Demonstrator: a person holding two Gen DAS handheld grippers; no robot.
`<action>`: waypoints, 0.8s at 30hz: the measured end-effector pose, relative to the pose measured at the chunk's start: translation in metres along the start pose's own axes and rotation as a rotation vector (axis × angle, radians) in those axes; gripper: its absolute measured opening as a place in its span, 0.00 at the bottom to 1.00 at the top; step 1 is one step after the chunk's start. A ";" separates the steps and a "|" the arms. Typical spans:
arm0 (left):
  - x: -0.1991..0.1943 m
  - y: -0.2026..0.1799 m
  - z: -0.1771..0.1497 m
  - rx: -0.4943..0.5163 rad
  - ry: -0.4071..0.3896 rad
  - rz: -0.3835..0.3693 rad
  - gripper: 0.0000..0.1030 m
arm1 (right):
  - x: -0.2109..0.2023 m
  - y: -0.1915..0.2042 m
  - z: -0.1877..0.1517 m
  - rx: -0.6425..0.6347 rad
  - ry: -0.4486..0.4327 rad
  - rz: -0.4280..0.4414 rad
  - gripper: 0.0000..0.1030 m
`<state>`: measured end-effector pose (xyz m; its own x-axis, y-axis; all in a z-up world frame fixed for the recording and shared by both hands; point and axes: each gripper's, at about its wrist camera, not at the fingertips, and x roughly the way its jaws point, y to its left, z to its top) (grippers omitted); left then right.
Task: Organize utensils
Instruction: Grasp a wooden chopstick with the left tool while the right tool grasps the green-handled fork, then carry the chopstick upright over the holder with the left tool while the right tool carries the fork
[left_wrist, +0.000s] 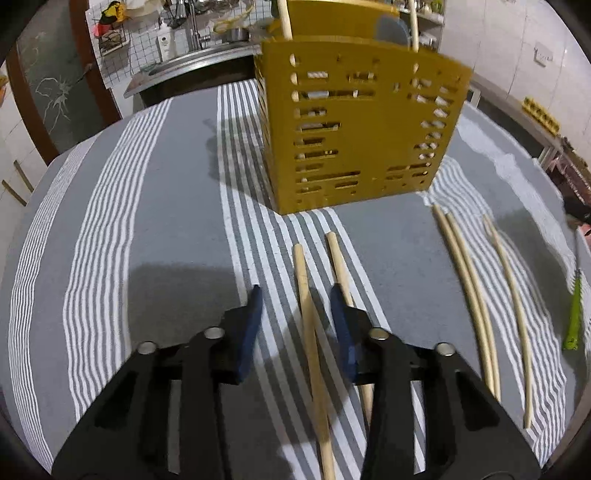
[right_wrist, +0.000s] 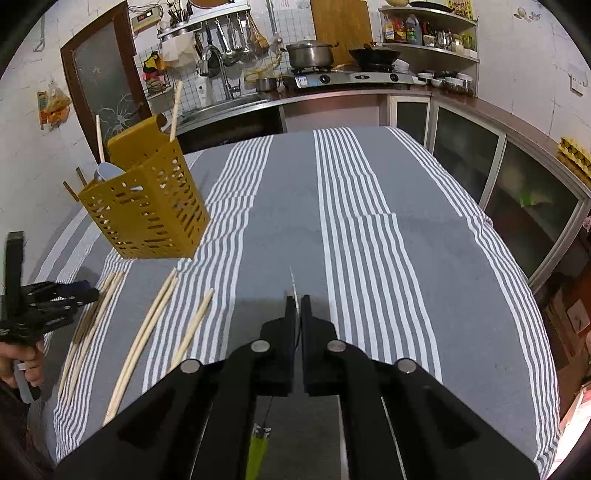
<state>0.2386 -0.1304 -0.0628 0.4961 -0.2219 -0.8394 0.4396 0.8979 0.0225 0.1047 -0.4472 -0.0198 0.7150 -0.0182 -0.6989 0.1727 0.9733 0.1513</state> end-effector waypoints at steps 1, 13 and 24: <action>0.006 -0.002 0.002 0.011 0.014 0.006 0.21 | -0.003 0.002 0.001 -0.003 -0.009 0.004 0.03; -0.029 0.002 0.017 -0.021 -0.095 0.019 0.04 | -0.054 0.020 0.022 -0.034 -0.151 0.042 0.03; -0.144 0.016 0.039 -0.062 -0.381 -0.017 0.05 | -0.108 0.054 0.041 -0.118 -0.336 0.043 0.03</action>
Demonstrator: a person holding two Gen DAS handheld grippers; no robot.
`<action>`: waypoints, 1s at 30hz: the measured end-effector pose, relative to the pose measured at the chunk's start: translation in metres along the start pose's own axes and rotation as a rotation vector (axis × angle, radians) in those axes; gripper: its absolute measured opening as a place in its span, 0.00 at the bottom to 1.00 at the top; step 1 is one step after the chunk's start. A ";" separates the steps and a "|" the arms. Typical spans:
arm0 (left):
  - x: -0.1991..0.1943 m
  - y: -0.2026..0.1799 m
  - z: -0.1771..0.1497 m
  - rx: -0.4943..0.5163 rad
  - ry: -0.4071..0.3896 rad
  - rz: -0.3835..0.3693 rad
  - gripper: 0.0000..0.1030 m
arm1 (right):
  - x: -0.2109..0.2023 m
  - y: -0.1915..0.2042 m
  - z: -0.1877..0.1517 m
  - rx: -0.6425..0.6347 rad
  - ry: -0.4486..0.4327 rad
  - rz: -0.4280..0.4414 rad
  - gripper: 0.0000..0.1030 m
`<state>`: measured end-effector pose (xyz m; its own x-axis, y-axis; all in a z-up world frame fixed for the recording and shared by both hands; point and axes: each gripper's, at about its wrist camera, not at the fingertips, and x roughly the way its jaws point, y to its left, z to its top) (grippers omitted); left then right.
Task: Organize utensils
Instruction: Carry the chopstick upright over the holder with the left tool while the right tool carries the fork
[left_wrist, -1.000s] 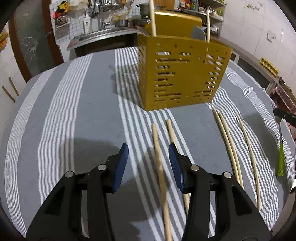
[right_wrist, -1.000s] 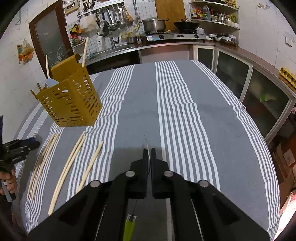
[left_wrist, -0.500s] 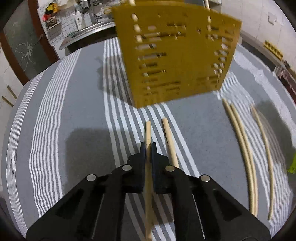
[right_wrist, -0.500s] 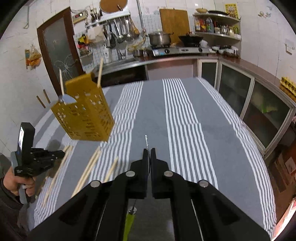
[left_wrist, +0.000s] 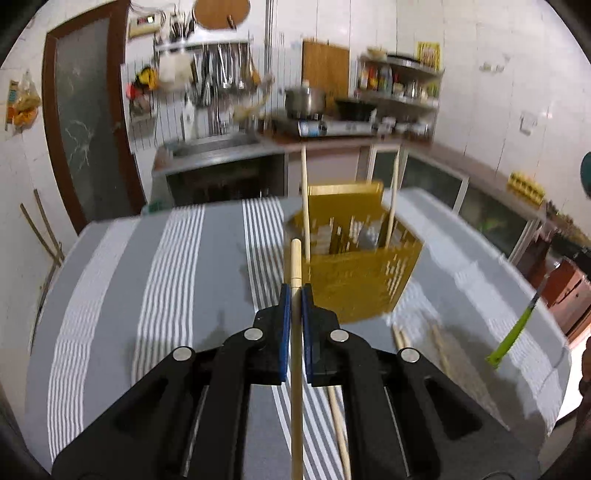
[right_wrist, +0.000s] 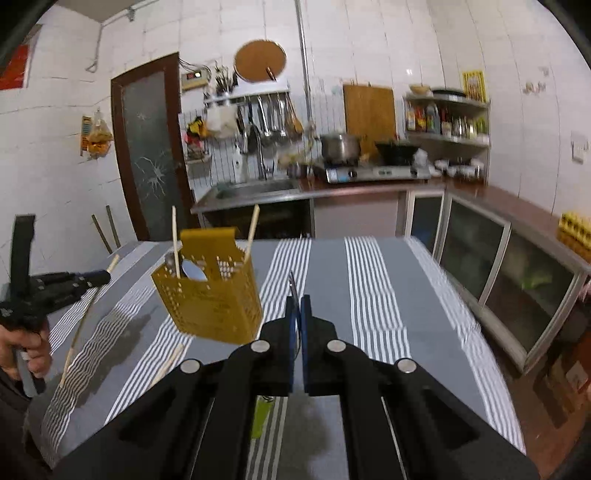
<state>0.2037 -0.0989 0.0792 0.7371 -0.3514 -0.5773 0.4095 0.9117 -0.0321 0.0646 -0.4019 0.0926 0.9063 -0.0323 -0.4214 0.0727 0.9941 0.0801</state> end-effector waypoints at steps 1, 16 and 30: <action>-0.006 0.002 0.003 -0.005 -0.017 -0.005 0.05 | -0.005 0.004 0.004 -0.009 -0.019 -0.001 0.03; -0.069 -0.010 0.023 0.010 -0.154 -0.015 0.05 | -0.047 0.038 0.034 -0.073 -0.145 0.012 0.03; -0.115 -0.017 0.030 0.027 -0.210 0.016 0.05 | -0.093 0.053 0.045 -0.111 -0.227 0.004 0.03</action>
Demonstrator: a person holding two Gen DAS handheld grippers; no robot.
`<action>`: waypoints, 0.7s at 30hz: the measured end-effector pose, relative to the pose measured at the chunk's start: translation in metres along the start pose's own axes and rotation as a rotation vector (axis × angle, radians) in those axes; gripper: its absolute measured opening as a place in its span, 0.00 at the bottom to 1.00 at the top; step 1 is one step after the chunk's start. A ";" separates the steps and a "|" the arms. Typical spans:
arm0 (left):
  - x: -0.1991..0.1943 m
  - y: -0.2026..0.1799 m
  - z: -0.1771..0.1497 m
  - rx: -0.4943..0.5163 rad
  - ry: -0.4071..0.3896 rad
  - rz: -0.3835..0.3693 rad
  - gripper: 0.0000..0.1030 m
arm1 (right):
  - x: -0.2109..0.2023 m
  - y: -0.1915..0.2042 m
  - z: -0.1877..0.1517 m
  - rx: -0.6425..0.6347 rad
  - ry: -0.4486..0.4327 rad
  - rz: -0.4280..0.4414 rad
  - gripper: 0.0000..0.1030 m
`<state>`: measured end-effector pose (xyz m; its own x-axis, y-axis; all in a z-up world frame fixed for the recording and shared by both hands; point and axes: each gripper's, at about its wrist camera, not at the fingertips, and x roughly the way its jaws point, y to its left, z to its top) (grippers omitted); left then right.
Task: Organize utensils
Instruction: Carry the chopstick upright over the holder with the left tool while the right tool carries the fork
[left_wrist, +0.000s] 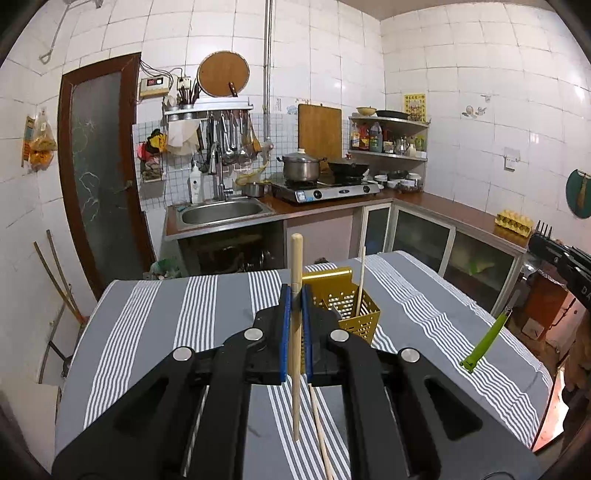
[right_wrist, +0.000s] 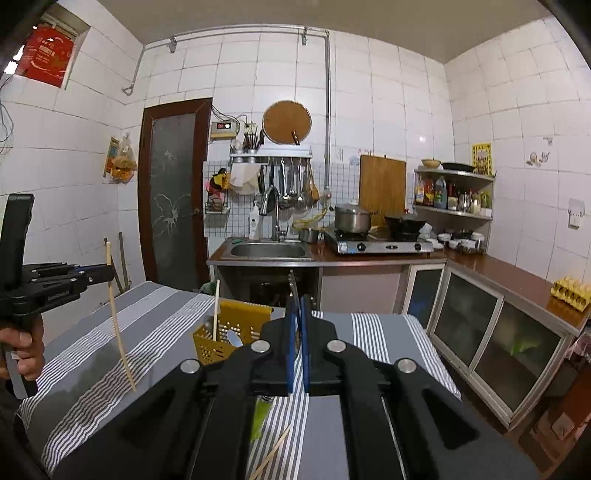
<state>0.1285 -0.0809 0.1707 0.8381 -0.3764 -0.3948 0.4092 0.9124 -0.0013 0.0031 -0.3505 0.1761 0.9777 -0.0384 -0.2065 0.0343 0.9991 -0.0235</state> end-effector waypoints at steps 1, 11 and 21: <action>-0.004 0.000 0.002 0.001 -0.007 0.001 0.05 | -0.005 0.001 0.003 -0.005 -0.010 -0.002 0.03; -0.033 -0.005 0.016 0.009 -0.067 0.016 0.05 | -0.028 0.008 0.025 -0.011 -0.073 -0.010 0.03; -0.042 -0.014 0.035 0.033 -0.125 0.032 0.05 | -0.029 0.013 0.049 -0.025 -0.130 -0.008 0.03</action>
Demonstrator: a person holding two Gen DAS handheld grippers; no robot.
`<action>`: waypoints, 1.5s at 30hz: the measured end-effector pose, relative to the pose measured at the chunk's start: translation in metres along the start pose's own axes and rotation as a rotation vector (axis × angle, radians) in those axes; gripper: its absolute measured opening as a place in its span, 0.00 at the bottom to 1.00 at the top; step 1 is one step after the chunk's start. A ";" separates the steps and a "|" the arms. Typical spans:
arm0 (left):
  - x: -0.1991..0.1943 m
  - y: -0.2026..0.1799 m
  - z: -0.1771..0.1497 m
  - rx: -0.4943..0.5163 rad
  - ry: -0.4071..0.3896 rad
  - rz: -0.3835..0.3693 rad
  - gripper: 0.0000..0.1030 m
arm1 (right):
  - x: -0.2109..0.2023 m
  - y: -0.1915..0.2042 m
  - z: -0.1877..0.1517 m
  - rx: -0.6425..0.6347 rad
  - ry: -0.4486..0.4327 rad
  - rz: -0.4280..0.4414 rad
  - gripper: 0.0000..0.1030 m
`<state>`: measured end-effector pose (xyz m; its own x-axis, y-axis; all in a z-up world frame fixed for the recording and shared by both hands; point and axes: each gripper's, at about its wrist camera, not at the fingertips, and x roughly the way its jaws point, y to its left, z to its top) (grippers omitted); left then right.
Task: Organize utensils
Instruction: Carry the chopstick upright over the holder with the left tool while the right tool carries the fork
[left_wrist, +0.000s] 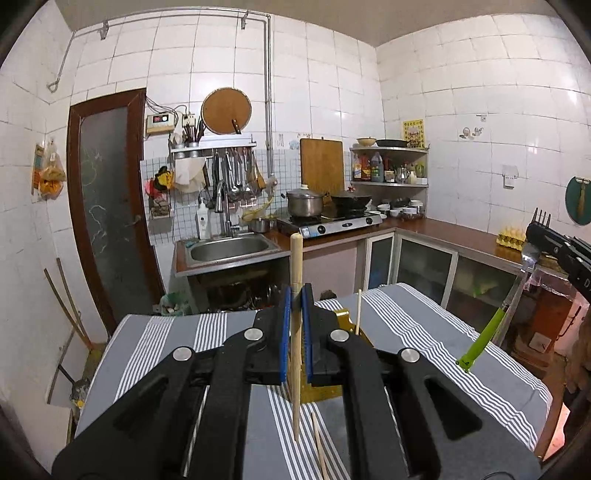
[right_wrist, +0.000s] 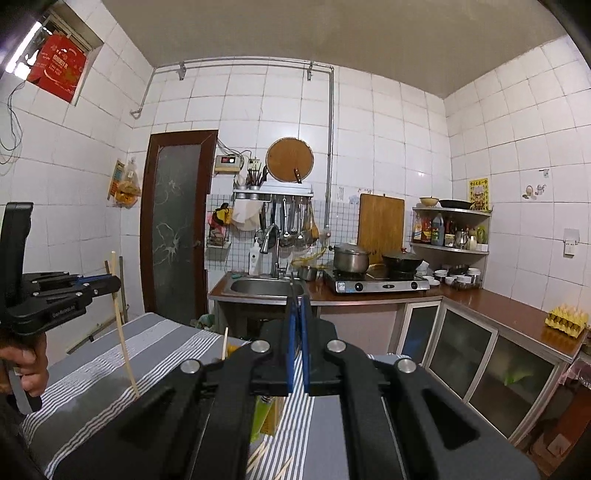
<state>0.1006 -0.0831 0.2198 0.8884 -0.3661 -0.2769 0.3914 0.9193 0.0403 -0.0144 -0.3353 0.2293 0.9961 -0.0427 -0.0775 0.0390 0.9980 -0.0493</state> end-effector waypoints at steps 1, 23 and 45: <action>0.001 0.000 0.003 0.003 -0.004 -0.003 0.05 | 0.001 0.001 0.002 -0.002 -0.001 0.001 0.03; 0.029 -0.007 0.034 0.007 -0.141 -0.002 0.05 | 0.060 0.003 0.012 0.043 -0.056 0.029 0.02; 0.119 0.010 0.011 -0.063 -0.112 0.000 0.05 | 0.142 0.026 0.003 -0.027 -0.089 0.004 0.01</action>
<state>0.2131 -0.1192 0.1982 0.9108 -0.3771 -0.1682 0.3791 0.9251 -0.0213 0.1284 -0.3152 0.2199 0.9994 -0.0331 0.0107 0.0339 0.9965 -0.0760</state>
